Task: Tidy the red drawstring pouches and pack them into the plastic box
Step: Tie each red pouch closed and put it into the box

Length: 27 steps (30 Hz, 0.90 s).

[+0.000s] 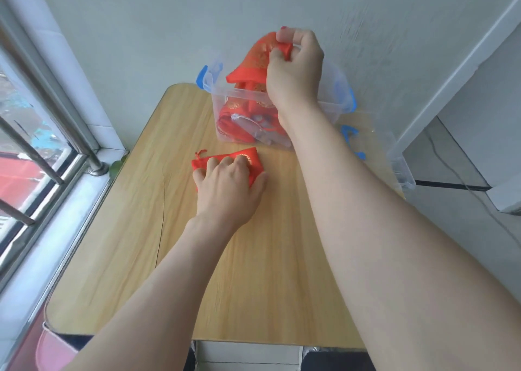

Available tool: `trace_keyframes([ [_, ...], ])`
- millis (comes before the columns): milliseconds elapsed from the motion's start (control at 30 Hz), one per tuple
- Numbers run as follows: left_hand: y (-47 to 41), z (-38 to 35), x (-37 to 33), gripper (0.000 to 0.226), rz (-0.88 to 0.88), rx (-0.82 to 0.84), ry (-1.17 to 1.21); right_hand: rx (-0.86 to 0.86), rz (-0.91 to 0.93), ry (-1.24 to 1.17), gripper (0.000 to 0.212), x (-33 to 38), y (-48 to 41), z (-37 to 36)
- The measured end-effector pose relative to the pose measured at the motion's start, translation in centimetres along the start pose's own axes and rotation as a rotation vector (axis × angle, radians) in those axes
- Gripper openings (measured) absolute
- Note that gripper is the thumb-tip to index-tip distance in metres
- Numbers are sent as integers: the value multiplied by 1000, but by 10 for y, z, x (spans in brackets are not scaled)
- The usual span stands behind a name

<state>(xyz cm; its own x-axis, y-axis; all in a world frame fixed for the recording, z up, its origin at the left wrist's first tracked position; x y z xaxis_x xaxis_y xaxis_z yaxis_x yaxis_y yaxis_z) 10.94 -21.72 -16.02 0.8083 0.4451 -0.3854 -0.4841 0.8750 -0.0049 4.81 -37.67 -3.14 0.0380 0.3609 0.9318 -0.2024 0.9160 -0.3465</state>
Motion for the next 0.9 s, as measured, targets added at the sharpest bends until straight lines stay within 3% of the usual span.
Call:
trace_keyframes([
  [100, -1, -2, 1, 36, -8, 0, 1, 102, 11, 226, 16, 1, -10, -14],
  [200, -3, 0, 2, 26, -16, -35, 10, 140, -18, 814, 38, -1, -8, -17],
  [267, -3, 5, 3, 29, 15, -79, 3, 97, -29, 998, 33, -2, -2, -16],
  [400, -1, 5, 9, 39, 182, -21, 2, 162, 135, 1061, 38, -5, 14, -32],
  [567, 1, 4, 20, 43, 321, 39, 37, 363, 67, 1178, 56, -17, 30, -41],
  [733, 2, 1, 14, 43, 273, 87, -36, 226, 300, 1189, 33, 4, 52, -29],
  [900, 6, 2, 10, 48, 227, 122, -67, 123, 430, 1074, 27, 13, 95, -5],
])
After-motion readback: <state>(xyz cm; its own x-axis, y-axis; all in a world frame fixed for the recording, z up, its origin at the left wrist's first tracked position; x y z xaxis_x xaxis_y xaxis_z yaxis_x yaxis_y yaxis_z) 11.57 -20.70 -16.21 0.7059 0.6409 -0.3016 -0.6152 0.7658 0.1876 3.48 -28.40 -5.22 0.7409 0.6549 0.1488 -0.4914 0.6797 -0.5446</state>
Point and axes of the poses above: each hand's wrist, its own y-axis away from the middle knuckle, its own z-axis out of the back of the hand, x = y × z, the point moved 8 cm from there along -y, towards the middle knuckle, and after that the axes turned 8 degrees about x, right-handed, at the moved point
